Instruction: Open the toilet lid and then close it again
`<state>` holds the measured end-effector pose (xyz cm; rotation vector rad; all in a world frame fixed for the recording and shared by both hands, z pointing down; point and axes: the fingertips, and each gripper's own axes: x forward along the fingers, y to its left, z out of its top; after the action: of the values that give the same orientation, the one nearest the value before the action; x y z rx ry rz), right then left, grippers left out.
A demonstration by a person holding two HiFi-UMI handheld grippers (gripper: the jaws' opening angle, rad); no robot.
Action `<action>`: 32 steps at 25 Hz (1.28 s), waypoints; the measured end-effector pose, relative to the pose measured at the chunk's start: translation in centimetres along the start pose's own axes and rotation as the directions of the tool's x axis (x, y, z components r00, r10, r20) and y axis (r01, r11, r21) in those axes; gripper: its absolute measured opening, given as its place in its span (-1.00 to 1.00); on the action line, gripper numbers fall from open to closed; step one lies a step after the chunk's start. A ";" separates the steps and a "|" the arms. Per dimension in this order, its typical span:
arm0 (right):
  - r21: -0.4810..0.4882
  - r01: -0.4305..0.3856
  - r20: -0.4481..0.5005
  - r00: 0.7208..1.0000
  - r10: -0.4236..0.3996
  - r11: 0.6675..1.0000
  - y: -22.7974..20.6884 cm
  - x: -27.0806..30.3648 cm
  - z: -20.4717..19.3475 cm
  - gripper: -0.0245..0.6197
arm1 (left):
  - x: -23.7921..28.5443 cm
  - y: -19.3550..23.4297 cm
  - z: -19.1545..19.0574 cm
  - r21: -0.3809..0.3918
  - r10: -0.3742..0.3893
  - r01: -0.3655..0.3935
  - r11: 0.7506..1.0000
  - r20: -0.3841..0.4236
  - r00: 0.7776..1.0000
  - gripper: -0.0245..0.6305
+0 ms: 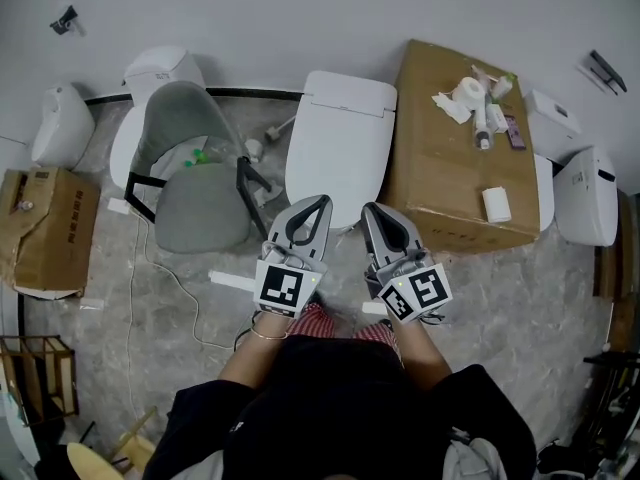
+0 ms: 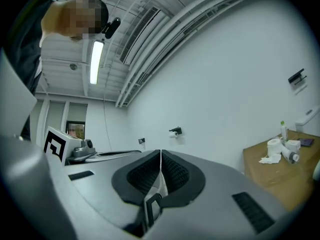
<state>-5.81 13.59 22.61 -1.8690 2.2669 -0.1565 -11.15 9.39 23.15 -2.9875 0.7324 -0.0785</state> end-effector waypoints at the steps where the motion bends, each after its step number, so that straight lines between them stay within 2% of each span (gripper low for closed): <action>1: 0.000 0.008 0.001 1.000 -0.008 1.000 0.2 0.4 -0.2 -0.86 | 0.0 0.5 -0.1 0.004 -0.011 0.011 1.000 -0.001 1.000 -0.92; 8: -0.012 0.056 0.009 0.998 -0.056 0.998 0.8 1.6 -0.6 -0.86 | 0.6 1.8 -0.7 -0.009 -0.078 0.078 0.997 0.006 0.997 -0.92; 13: -0.018 0.096 0.011 0.995 -0.096 0.995 -0.8 0.9 0.0 -0.86 | 2.3 0.6 -0.9 -0.045 -0.118 0.119 0.992 0.019 0.993 -0.92; 16: -0.020 0.102 0.013 0.995 -0.101 0.995 -1.7 0.7 0.4 -0.86 | 3.1 -0.3 -0.5 -0.022 -0.138 0.138 0.990 0.001 0.990 -0.92; 32: -0.007 0.012 -0.010 1.000 -0.012 1.000 -6.9 1.2 0.9 -0.86 | 7.9 -1.4 0.2 -0.009 -0.053 0.053 0.999 -0.013 0.999 -0.92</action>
<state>0.78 11.06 23.08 -1.8897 2.2663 -0.1603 -3.56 6.98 23.35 -3.0181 0.6567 -0.0977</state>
